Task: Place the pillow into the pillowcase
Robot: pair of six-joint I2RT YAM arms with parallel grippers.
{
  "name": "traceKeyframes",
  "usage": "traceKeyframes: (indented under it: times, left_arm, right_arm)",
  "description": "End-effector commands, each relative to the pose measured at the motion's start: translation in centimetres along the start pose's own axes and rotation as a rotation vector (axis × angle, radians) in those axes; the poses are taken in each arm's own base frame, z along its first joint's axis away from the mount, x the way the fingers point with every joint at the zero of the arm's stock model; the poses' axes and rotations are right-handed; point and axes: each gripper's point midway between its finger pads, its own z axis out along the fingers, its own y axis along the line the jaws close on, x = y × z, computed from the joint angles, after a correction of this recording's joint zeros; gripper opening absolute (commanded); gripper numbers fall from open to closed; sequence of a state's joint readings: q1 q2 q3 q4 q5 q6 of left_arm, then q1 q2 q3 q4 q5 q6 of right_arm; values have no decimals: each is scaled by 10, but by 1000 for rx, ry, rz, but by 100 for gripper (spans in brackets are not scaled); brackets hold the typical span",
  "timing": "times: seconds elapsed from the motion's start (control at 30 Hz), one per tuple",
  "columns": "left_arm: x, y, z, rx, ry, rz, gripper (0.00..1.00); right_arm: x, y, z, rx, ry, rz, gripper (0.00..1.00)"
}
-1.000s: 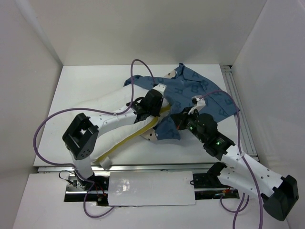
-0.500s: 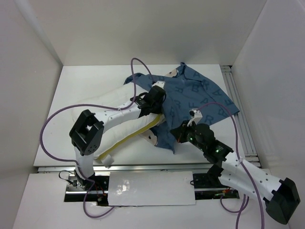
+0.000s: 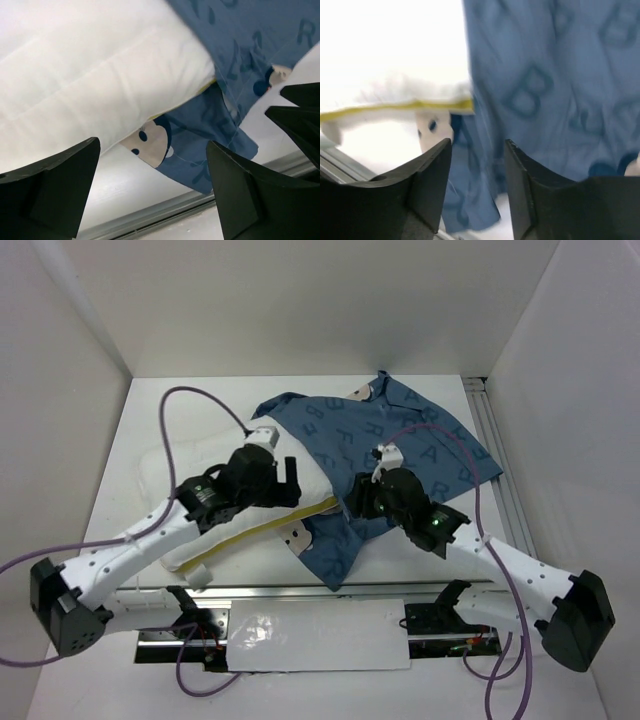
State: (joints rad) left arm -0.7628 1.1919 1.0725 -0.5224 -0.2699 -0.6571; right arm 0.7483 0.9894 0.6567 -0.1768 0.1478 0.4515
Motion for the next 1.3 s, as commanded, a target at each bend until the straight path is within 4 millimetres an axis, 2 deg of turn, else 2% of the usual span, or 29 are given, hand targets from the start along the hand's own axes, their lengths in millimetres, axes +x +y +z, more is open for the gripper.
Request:
traceKeyframes:
  times: [0.0, 0.07, 0.1, 0.13, 0.17, 0.2, 0.23, 0.27, 0.3, 0.37, 0.43, 0.47, 0.5, 0.53, 0.6, 0.63, 0.7, 0.73, 0.77, 0.8, 0.83, 0.87, 0.9, 0.93, 1.0, 1.1, 1.13, 1.23, 1.27]
  left_arm:
    - [3, 47, -15, -192, -23, -130, 100]
    - [-4, 67, -13, -231, -20, -187, 100]
    - [-3, 74, -9, -248, -5, -192, 100]
    - [-4, 80, 2, -263, 10, -198, 100]
    - [-12, 90, 12, -276, -6, -237, 100]
    - [-19, 90, 28, -245, 20, -240, 100]
    - [-11, 93, 37, -263, 52, -235, 100]
    - [-13, 95, 47, -263, 64, -251, 100]
    - [-24, 94, 56, -251, 50, -247, 100]
    - [-13, 96, 81, -275, 115, -241, 100]
    - [-11, 94, 95, -269, 142, -226, 100]
    - [-10, 96, 101, -283, 148, -224, 100]
    - [2, 101, 111, -305, 188, -219, 99]
    - [3, 102, 115, -309, 196, -218, 95]
    - [9, 105, 123, -304, 221, -230, 78]
    - [16, 105, 127, -298, 239, -232, 58]
    - [23, 106, 133, -290, 247, -233, 29]
    - [19, 106, 134, -281, 235, -243, 4]
    - [23, 108, 135, -281, 239, -232, 0]
    - [26, 107, 137, -267, 245, -235, 0]
    - [16, 106, 138, -247, 212, -239, 0]
    - [15, 106, 137, -241, 201, -239, 0]
    - [11, 102, 132, -221, 182, -241, 0]
    - [3, 100, 130, -206, 156, -234, 0]
    - [-8, 94, 124, -177, 117, -245, 0]
    - [-38, 80, 107, -124, 12, -284, 0]
    - [-46, 72, 101, -92, -13, -279, 0]
    - [-85, 47, 74, 20, -147, -305, 0]
    - [-94, 40, 66, 51, -176, -317, 0]
  right_arm:
    - [-37, 19, 7, -27, -60, -126, 57]
    - [-57, 31, 15, -36, -83, -155, 60]
    - [-50, 30, 32, -28, -37, -209, 62]
    - [-69, 41, 37, -39, -64, -228, 63]
    - [-74, 43, 45, -36, -60, -252, 63]
    - [-69, 33, 72, 33, -1, -351, 63]
    - [-82, 40, 69, 27, -22, -348, 63]
    - [-86, 36, 78, 65, -15, -365, 63]
    - [-61, 20, 98, 122, 63, -395, 63]
    - [-89, 27, 110, 137, 33, -425, 59]
    - [-78, 17, 129, 174, 87, -433, 55]
    - [-81, 14, 131, 186, 102, -431, 55]
    - [-78, 12, 135, 191, 118, -435, 55]
    - [-68, 5, 141, 199, 152, -435, 53]
    - [-70, -2, 142, 232, 152, -418, 48]
    - [-72, -6, 142, 254, 146, -420, 43]
    - [-70, -17, 140, 298, 155, -412, 38]
    - [-68, -20, 138, 312, 162, -415, 38]
    - [-68, -20, 138, 312, 162, -415, 36]
    - [-69, -26, 137, 323, 170, -411, 32]
    - [-67, -27, 136, 325, 179, -413, 29]
    - [-70, -26, 135, 304, 176, -401, 19]
    - [-65, -26, 135, 296, 188, -401, 5]
    - [-71, -22, 133, 277, 172, -405, 0]
    - [-81, -3, 129, 185, 142, -398, 0]
    - [-87, 28, 122, 53, 128, -374, 0]
    - [-96, 45, 116, 7, 109, -365, 0]
    - [-98, 81, 106, -76, 89, -365, 0]
    - [-108, 93, 100, -95, 60, -358, 0]
